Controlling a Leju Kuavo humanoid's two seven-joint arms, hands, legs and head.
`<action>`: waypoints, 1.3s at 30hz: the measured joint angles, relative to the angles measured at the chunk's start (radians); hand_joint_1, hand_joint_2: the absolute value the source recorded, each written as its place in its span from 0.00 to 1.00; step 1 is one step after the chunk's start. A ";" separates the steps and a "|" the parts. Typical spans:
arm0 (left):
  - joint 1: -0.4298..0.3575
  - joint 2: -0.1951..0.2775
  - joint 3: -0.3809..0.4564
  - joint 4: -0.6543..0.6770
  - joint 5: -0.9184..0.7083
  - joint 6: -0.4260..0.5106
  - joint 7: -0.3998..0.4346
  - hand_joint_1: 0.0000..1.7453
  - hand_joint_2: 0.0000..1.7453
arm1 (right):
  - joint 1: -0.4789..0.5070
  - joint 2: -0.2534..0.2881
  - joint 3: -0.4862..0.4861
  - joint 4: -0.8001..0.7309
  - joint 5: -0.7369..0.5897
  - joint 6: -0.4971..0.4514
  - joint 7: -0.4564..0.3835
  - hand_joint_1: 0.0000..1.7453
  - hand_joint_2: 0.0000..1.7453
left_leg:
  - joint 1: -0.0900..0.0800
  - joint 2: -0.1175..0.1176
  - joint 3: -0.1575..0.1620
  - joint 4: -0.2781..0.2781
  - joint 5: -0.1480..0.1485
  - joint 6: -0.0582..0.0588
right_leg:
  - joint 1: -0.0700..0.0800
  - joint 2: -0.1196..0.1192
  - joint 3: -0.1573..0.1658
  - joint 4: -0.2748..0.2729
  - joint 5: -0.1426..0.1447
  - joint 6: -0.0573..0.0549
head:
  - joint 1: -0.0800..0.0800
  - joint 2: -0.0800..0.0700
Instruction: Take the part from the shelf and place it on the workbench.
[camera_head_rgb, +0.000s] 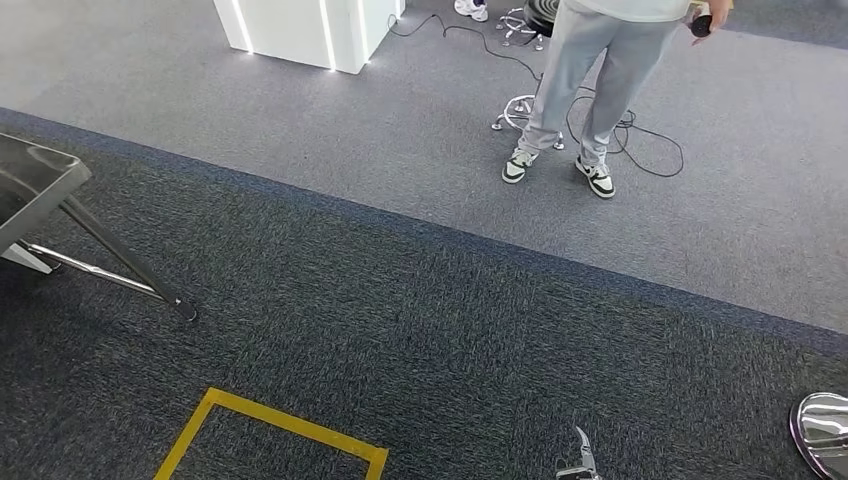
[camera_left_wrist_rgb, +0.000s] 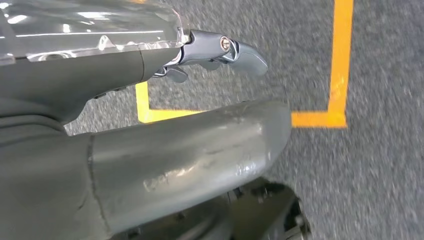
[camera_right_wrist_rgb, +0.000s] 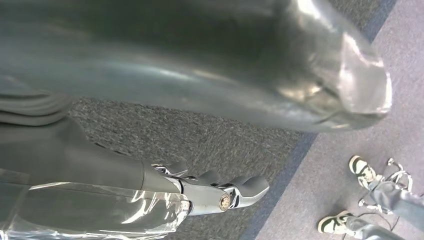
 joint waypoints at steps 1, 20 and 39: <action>0.001 0.000 0.000 0.000 0.001 0.000 0.000 0.00 0.00 | 0.000 0.000 0.000 0.000 0.000 -0.002 -0.004 0.00 1.00 | 0.000 -0.005 0.000 0.002 -0.001 -0.001 | -0.002 0.001 0.000 -0.011 0.024 0.001 | 0.000 0.000; 0.001 0.002 -0.019 0.001 0.017 0.001 -0.001 0.00 0.00 | 0.007 0.004 -0.005 -0.014 -0.041 0.013 -0.042 0.00 0.00 | 0.021 0.031 0.054 -0.091 0.039 -0.017 | -0.040 0.004 -0.019 -0.073 0.086 0.038 | 0.001 0.000; 0.007 0.000 -0.029 0.007 0.012 -0.002 -0.002 0.00 0.00 | 0.009 0.011 -0.019 -0.028 -0.042 0.026 -0.040 0.00 0.00 | -0.010 -0.057 -0.010 0.098 -0.070 -0.011 | -0.005 0.089 0.022 -0.213 0.177 -0.031 | -0.020 0.000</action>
